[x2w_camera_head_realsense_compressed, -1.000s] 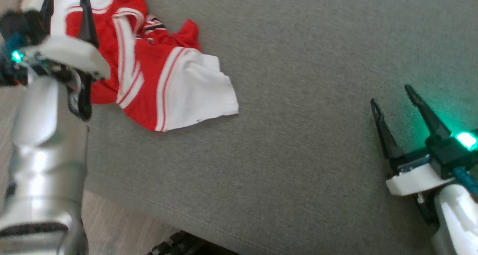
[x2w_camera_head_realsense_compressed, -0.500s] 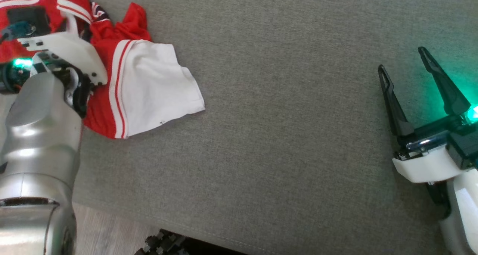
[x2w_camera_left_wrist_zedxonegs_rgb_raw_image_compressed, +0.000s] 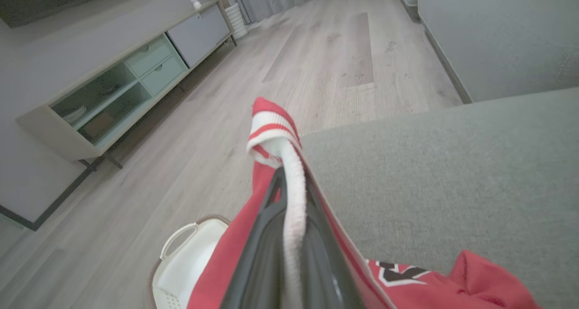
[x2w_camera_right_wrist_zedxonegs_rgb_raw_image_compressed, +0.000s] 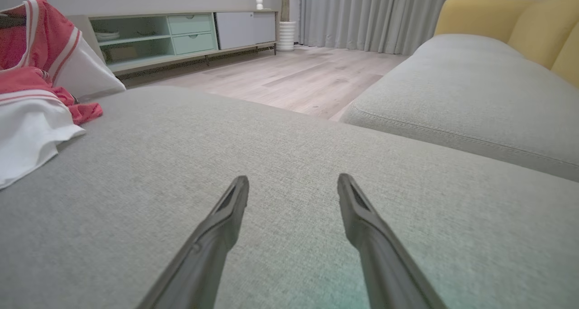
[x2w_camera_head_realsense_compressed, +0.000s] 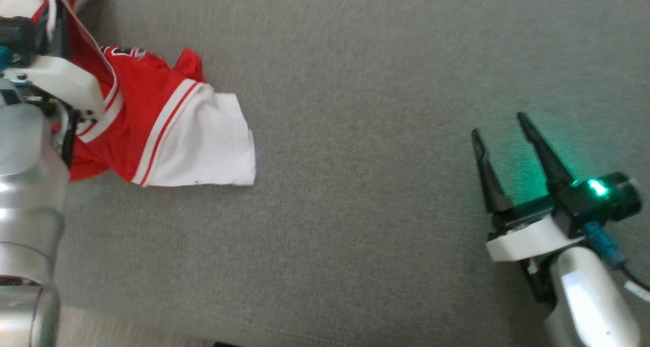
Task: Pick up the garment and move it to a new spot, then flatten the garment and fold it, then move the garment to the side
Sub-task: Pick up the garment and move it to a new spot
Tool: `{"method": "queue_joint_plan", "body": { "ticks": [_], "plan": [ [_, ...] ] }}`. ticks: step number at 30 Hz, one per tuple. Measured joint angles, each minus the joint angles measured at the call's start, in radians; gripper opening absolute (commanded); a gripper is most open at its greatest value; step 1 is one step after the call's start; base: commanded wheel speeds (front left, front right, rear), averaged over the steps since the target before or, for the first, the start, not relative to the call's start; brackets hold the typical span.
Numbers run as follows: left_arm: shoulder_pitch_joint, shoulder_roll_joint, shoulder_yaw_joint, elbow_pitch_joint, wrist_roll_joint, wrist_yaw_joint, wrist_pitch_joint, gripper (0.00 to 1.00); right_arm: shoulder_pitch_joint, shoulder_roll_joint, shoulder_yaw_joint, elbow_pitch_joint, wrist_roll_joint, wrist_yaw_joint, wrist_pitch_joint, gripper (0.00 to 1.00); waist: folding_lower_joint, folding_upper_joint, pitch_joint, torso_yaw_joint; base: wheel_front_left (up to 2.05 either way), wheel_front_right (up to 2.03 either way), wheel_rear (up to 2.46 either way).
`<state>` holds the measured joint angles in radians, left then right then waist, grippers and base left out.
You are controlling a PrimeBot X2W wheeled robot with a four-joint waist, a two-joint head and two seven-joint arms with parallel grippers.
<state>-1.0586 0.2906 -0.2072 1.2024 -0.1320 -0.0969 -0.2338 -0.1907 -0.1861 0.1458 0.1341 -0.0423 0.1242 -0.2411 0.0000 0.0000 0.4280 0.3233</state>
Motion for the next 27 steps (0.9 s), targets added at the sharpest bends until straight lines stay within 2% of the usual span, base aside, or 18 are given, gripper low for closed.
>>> {"method": "queue_joint_plan", "body": {
  "ticks": [5,9,15,21,27],
  "plan": [
    [0.000,0.059,-0.037,-0.051,0.027,-0.003,-0.015,0.00,0.053,0.082,0.012,0.041,0.039,0.000,-0.009,1.00,-0.0003,0.0000,-0.146,-0.062,0.00,0.00,0.00],
    [0.000,0.078,-0.084,-0.133,0.049,-0.019,-0.016,0.00,0.117,0.114,-0.004,0.033,0.058,0.000,-0.010,1.00,-0.0004,0.0000,-0.240,-0.125,0.00,0.00,0.00],
    [-0.001,0.081,-0.143,-0.311,0.054,-0.028,-0.012,0.00,0.182,0.129,-0.012,0.024,0.076,0.000,-0.010,1.00,-0.0004,0.0001,-0.341,-0.254,0.00,0.00,0.00],
    [-0.003,0.082,-0.198,-0.498,0.054,-0.035,0.066,0.00,0.187,0.133,-0.004,0.008,0.108,0.000,-0.010,1.00,-0.0002,0.0001,-0.399,-0.392,0.00,0.00,0.00],
    [0.002,0.080,-0.240,-0.616,0.024,-0.035,0.142,0.00,0.217,0.134,0.003,-0.006,0.134,0.000,-0.010,1.00,-0.0002,0.0001,-0.424,-0.511,0.00,0.00,0.00]
  ]
}}
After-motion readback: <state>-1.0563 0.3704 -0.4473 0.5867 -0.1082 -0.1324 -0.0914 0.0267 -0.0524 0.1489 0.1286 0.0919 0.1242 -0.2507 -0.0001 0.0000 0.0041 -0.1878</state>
